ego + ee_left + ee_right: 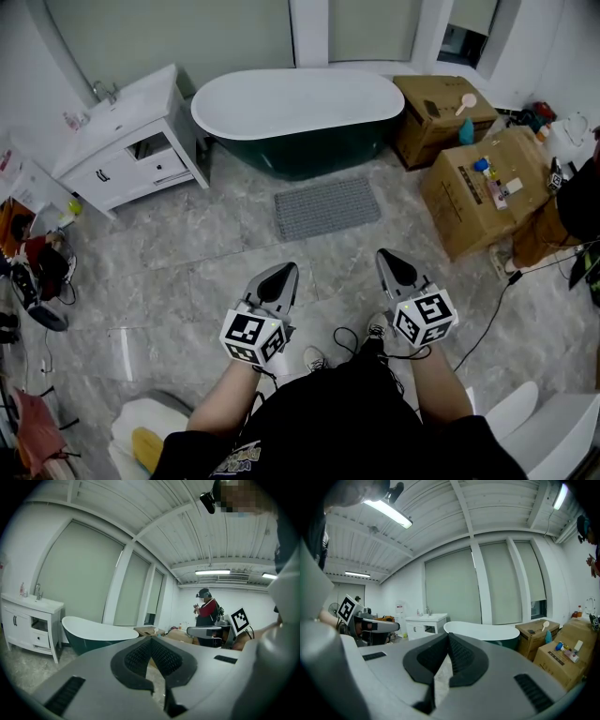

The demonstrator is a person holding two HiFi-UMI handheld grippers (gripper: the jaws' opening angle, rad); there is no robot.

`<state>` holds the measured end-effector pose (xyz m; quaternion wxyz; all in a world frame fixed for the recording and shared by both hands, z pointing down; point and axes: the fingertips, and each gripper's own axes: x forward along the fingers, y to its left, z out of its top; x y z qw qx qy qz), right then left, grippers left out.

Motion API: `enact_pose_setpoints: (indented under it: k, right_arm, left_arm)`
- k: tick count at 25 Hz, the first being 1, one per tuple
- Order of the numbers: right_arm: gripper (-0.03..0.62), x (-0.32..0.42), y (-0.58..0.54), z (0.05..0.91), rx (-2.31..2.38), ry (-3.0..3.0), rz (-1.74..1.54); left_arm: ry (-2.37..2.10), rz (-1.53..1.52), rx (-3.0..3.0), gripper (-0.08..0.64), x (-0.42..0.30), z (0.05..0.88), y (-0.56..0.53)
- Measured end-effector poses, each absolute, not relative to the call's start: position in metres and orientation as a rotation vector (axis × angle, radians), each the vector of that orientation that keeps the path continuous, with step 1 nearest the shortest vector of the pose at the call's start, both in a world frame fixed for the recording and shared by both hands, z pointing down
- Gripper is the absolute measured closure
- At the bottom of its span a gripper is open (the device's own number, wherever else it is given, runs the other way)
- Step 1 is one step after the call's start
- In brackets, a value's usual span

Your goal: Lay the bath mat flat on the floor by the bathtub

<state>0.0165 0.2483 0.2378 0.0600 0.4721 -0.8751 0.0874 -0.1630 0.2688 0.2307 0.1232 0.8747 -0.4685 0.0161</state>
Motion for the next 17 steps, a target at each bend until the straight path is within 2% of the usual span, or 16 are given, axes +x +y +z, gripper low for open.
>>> enact_pose_setpoints:
  k: [17]
  right_arm:
    - [0.577, 0.028, 0.257, 0.24, 1.408, -2.651, 0.262]
  left_arm:
    - [-1.37, 0.051, 2.559, 0.545, -0.15, 0.23, 0.277]
